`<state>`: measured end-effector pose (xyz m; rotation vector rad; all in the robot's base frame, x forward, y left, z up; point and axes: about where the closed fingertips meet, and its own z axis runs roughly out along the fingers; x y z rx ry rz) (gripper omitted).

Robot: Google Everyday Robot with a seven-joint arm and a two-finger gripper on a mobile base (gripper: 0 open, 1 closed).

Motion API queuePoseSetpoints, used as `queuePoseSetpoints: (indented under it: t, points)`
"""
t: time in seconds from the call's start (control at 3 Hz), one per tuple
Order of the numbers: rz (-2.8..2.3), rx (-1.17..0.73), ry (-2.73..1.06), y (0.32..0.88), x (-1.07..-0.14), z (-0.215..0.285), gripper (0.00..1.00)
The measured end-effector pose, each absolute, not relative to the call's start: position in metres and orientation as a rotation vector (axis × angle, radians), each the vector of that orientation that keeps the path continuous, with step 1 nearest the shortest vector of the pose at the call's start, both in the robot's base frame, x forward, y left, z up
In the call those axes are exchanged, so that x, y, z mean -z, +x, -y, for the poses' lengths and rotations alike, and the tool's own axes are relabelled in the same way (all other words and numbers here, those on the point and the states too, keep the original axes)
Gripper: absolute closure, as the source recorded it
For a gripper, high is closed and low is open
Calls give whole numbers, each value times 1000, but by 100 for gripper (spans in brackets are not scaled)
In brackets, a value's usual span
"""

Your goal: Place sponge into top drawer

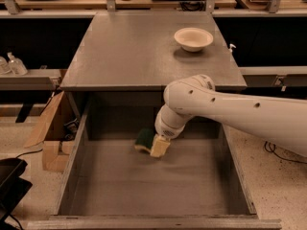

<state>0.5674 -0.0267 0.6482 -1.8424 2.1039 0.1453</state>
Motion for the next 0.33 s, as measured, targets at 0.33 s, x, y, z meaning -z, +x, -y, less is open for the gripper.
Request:
queuePoseSetpoints:
  t: [0.33]
  points:
    - [-2104, -146, -1844, 567, -648, 27, 0]
